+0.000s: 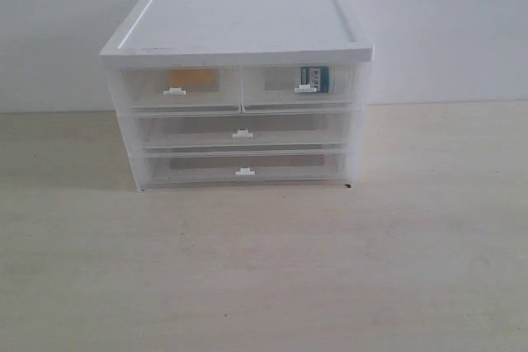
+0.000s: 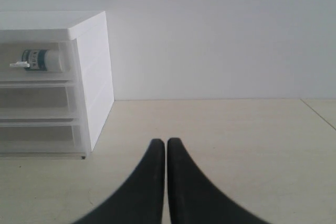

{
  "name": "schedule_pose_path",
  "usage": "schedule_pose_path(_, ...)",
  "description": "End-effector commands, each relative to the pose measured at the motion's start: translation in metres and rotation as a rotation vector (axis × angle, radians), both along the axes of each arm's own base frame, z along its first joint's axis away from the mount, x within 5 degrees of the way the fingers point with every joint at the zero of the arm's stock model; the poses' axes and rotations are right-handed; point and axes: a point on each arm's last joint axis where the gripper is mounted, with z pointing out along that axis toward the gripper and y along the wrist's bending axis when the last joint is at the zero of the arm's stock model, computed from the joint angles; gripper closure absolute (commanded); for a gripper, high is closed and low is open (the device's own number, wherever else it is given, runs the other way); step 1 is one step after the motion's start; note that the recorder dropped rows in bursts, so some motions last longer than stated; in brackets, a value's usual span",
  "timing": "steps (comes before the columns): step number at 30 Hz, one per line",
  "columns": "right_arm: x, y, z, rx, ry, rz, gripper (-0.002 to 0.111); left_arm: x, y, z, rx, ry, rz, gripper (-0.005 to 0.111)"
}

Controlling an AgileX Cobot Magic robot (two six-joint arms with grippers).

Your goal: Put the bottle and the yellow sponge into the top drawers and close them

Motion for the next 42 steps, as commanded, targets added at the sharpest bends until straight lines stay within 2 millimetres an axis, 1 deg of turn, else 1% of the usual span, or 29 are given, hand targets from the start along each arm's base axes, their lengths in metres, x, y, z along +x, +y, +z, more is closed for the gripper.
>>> schedule_pose_path(1,-0.0004,-0.0004,0.0011,-0.010,-0.010,-0.005,0.108,-0.0001,-0.0002,-0.0013,0.031,0.002,-0.013,0.103)
schedule_pose_path(40,-0.0004,-0.0004,0.0011,-0.003,-0.010,-0.005,0.108,-0.0001,0.0002,-0.0011,0.045,-0.001,-0.011,0.103)
schedule_pose_path(42,-0.0005,0.0002,-0.0013,0.021,0.017,0.001,0.108,-0.0001,0.0002,-0.0011,0.045,-0.001,-0.011,0.103)
